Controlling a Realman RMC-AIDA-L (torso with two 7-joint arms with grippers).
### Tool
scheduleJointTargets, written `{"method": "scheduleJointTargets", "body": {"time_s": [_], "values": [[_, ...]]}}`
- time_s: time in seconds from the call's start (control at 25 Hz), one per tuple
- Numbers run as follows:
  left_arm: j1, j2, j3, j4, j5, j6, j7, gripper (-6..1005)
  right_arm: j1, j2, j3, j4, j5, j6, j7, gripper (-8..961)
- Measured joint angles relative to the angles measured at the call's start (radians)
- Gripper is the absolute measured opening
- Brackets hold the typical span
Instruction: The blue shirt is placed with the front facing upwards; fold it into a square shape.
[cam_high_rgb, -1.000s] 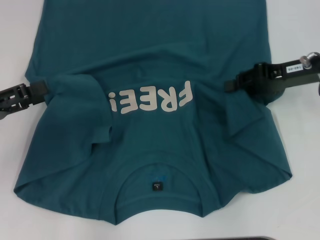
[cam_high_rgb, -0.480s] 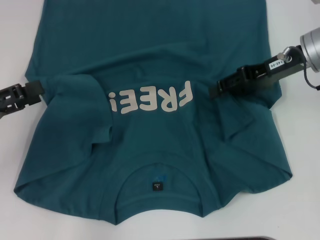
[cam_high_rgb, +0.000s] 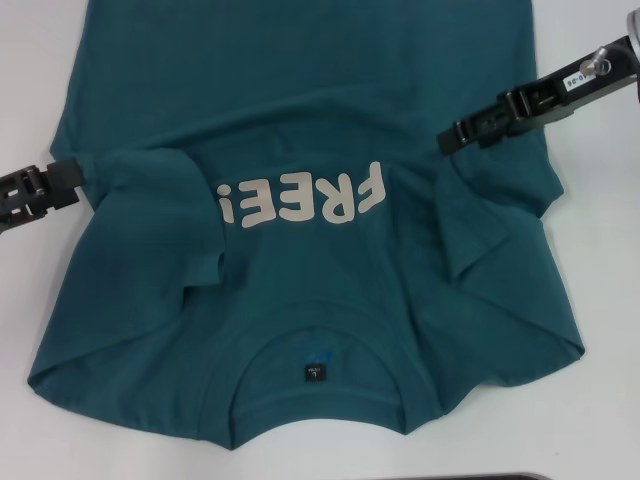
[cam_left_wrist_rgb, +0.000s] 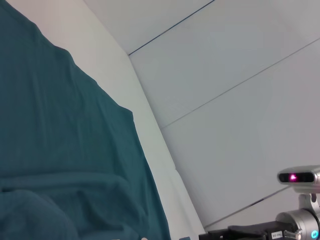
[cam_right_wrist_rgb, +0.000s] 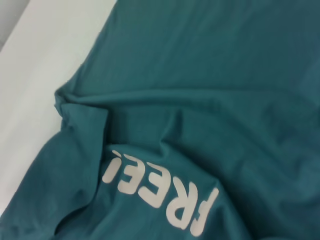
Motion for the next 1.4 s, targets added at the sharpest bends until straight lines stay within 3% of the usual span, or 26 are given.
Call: {"method": "scheduleJointTargets", "body": {"time_s": [0.64,1.12,1.4], "values": [[-0.001,-0.001,0.000,0.002,0.000,-0.005,0.000,843,-0.050,-0.026,-0.002,0.003,-0.045,-0.164,0.052,807],[0.000,-0.003,0.000,0.002,0.000,-0.008,0.001,843,-0.054,0.010,-0.011,0.003,-0.128,-0.129,0.058,807],[0.000,-0.005,0.000,0.002,0.000,-0.009,0.001,843,-0.052,0.017,-0.006,0.003,-0.136,-0.116,0.059,807]]}}
